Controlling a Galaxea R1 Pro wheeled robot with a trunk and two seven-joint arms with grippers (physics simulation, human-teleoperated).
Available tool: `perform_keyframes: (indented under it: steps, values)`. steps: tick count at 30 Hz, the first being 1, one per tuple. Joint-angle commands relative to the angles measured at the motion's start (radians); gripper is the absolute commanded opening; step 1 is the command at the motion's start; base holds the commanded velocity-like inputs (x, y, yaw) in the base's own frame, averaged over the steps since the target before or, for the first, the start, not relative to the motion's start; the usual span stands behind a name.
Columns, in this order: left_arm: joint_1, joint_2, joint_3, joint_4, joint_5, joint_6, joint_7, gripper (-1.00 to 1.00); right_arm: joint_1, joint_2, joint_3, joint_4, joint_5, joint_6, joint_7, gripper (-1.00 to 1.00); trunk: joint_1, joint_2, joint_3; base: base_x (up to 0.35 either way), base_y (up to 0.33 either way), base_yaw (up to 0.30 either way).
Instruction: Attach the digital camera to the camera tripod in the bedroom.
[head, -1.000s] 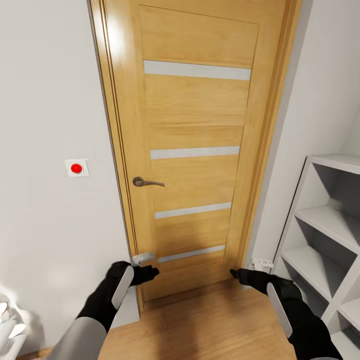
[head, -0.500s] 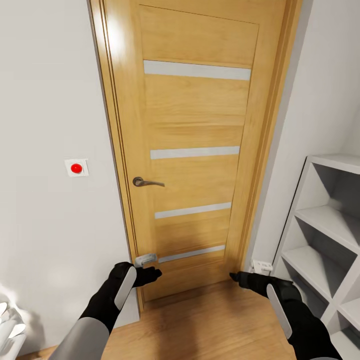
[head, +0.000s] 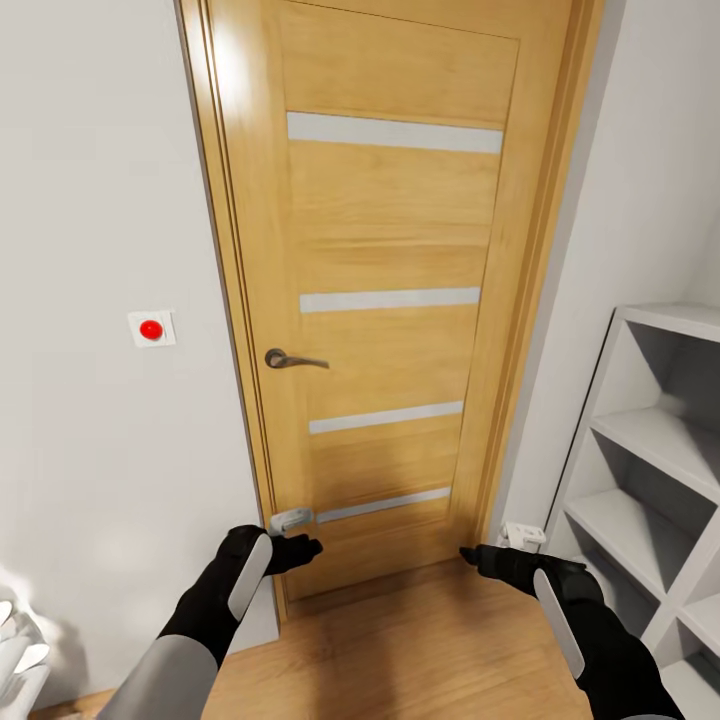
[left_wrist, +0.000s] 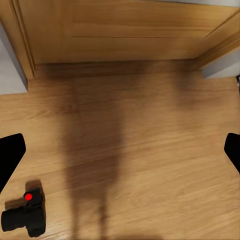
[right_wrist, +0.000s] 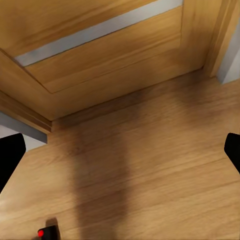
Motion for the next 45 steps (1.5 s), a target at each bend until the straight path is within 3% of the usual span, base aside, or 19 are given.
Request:
perform_keyframes:
  steps: [1, 45]
  values:
    - [-0.001, 0.001, -0.001, 0.000, 0.011, 0.003, 0.009, 1.00, -0.001, 0.000, -0.001, -0.001, -0.002, 0.005, 0.003, 1.00, 0.004, -0.008, -0.004, 0.000, 0.000, 0.000]
    - [-0.001, 0.010, 0.002, -0.006, 0.005, 0.010, 0.010, 1.00, -0.001, 0.002, 0.003, 0.013, 0.011, 0.040, 0.022, 1.00, 0.173, -0.316, -0.142, 0.000, 0.000, 0.000]
